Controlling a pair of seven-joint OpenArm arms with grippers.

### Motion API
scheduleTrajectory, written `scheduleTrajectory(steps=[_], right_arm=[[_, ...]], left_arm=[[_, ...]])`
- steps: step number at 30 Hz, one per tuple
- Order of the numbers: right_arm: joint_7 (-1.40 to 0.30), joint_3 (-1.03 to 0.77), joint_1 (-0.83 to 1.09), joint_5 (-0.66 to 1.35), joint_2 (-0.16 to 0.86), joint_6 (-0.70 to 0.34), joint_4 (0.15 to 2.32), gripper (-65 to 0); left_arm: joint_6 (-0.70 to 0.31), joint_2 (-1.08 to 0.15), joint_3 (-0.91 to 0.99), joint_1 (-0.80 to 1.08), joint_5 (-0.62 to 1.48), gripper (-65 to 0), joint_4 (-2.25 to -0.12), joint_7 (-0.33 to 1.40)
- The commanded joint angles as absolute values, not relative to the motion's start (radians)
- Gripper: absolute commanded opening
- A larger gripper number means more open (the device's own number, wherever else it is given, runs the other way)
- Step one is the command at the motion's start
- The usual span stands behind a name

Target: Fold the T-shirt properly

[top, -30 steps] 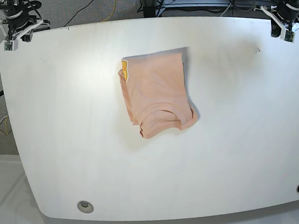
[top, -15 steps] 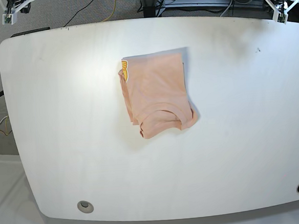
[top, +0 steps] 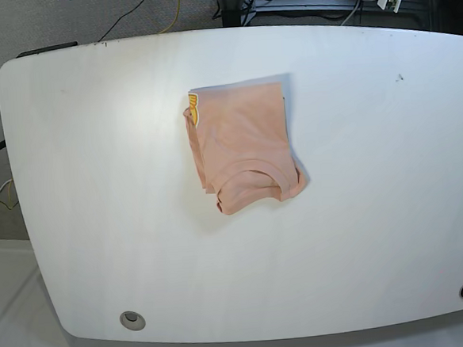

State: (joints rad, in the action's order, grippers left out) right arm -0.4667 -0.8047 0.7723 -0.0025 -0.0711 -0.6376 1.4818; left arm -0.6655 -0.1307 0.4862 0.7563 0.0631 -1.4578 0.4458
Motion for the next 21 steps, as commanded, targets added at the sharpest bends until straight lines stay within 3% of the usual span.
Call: scheduleTrajectory(steps=[1,11,21], right_arm=[[-0.427,-0.812,0.754,-0.010,-0.054,-0.638,1.380,-65.0],[-0.302,-0.719,0.627,-0.028,0.033,-0.628,0.992,-65.0],[-0.131,-0.591,0.433,-0.033,0.104,-0.572,0.568,-65.0]], left_arm=[[-0.657,-0.136,0.452,0.760,0.036,-64.7,-1.425,0.406],[-0.556,-0.147,0.348,0.641,-0.054,-64.7,-1.129,0.206],[-0.444,-0.170,0.197,0.444,-0.102,-64.7,-0.662,-0.008]])
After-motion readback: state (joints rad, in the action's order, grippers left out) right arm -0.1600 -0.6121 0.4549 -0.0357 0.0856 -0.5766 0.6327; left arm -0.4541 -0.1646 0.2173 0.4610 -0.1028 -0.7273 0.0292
